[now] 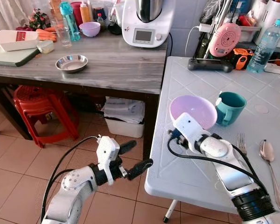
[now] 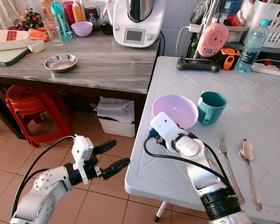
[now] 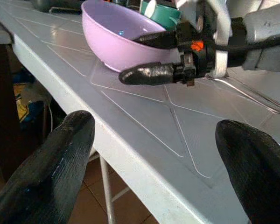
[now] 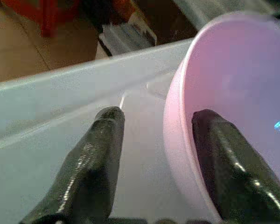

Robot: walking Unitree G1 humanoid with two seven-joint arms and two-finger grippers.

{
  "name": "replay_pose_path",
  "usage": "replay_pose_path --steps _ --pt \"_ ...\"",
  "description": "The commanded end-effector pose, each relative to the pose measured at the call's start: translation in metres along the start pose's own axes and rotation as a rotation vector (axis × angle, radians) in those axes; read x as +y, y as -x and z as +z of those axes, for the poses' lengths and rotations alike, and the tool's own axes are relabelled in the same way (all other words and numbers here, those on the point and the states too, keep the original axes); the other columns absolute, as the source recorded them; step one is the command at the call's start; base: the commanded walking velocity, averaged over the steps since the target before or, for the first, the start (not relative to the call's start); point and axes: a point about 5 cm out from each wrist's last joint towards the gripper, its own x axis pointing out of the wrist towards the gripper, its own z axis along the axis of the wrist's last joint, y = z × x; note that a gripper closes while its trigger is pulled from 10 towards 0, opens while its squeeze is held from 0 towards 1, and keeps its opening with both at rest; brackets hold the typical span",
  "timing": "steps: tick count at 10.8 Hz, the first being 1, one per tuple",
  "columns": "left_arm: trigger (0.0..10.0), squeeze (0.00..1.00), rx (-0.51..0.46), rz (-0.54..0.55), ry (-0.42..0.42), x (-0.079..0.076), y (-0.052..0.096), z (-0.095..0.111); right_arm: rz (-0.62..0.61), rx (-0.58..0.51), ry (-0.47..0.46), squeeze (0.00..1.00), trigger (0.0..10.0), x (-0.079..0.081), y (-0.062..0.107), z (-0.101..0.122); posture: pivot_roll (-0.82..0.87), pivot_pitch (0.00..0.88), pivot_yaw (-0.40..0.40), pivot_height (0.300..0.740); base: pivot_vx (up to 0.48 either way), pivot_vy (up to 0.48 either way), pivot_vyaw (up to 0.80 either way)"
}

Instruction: Setting the table

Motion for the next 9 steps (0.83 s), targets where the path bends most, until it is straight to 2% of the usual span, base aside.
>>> replay_pose_path --steps 1,9 --pt "10.0 0.0 0.005 -0.018 -0.01 -0.0007 0.001 0.0023 0.011 0.006 0.027 0.0 0.0 -0.001 -0.0004 -0.001 -0.03 0.023 0.015 0.74 0.0 0.0 0.0" --pt "10.0 0.0 0.011 -0.024 -0.011 -0.0006 0.0013 0.0014 -0.009 -0.002 0.071 0.0 0.0 -0.0069 0.0041 -0.0035 -0.03 0.023 0.017 0.74 0.0 0.0 0.0"
